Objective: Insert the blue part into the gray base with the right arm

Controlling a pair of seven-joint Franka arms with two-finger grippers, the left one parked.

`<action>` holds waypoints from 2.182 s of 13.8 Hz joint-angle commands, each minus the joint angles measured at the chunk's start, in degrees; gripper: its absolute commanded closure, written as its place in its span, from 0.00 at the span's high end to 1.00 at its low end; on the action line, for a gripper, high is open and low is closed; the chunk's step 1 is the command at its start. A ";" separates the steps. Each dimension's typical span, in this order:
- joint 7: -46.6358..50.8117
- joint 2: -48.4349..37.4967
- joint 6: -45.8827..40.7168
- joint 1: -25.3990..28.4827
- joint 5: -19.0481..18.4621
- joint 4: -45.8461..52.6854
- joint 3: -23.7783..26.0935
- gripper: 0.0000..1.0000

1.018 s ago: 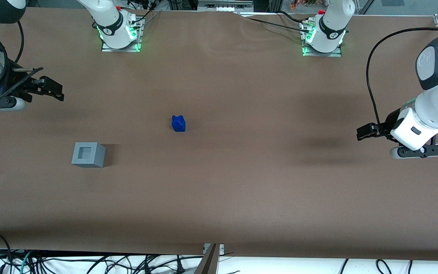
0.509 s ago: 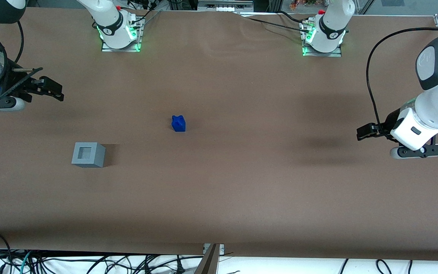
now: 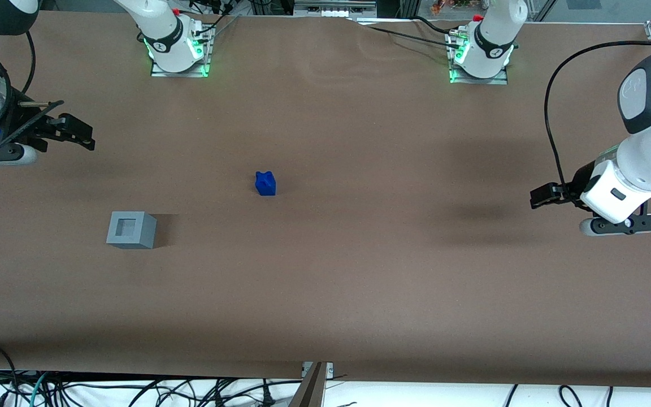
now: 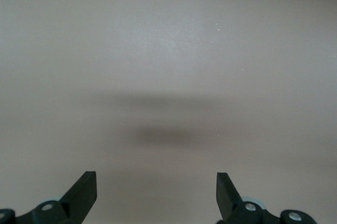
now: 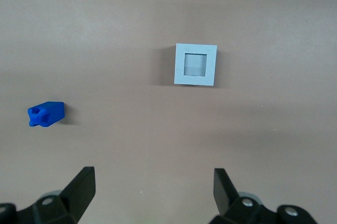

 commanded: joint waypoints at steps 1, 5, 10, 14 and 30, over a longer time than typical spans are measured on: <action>0.88 -0.01 -0.21 0.09 -0.20 0.47 -0.02 0.99; 1.31 -0.01 -0.30 0.09 -0.02 0.03 -0.19 0.99; 1.14 0.07 -1.53 0.87 -0.29 0.55 0.16 0.99; 5.35 2.88 -1.88 5.61 -0.20 0.11 0.25 0.99; 29.09 20.99 35.64 28.38 1.12 -14.83 0.42 0.99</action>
